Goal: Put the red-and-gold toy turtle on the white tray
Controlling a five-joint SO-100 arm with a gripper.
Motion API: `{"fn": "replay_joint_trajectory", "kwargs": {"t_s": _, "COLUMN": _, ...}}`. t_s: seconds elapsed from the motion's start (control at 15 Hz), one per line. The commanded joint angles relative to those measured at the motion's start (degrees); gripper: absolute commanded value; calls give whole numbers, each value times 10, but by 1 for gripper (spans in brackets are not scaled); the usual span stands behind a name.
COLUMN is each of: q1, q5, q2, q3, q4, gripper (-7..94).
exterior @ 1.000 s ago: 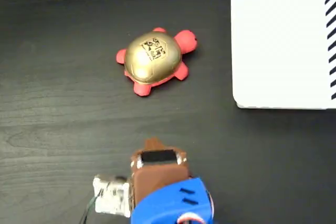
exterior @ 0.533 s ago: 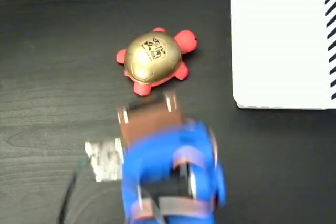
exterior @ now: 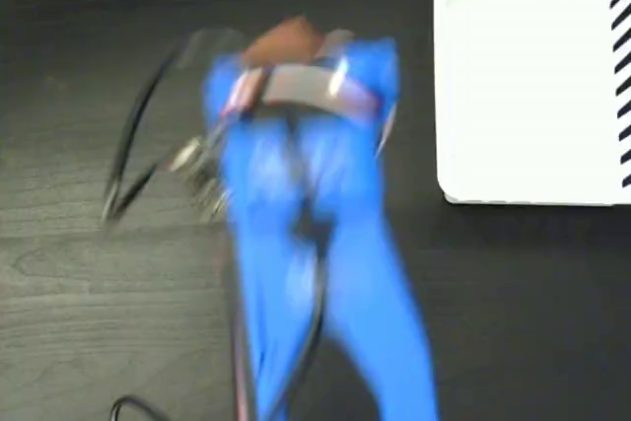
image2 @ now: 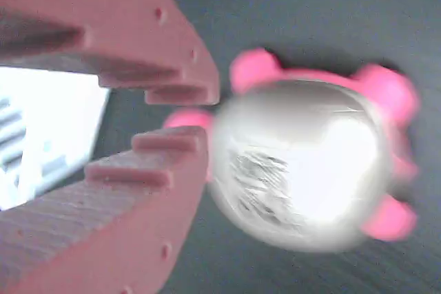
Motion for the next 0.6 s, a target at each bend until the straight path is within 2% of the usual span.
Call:
{"fn": "replay_joint_trajectory", "kwargs": {"t_s": 0.0, "q1": 35, "q5": -36, "q2": -53, "q3": -102, "q4": 26, "gripper": 6}}
{"fn": "replay_joint_trajectory", "kwargs": {"t_s": 0.33, "q1": 42, "q5": -88, "q2": -76, "q3": -85, "q4": 41, "gripper": 54}}
{"fn": "replay_joint_trajectory", "kwargs": {"t_s": 0.4, "q1": 43, "q5": -91, "q2": -84, "q3": -84, "q4": 41, "gripper": 61}}
{"fn": "replay_joint_trajectory", "kwargs": {"t_s": 0.53, "q1": 41, "q5": -92, "q2": -101, "q3": -83, "q4": 41, "gripper": 67}}
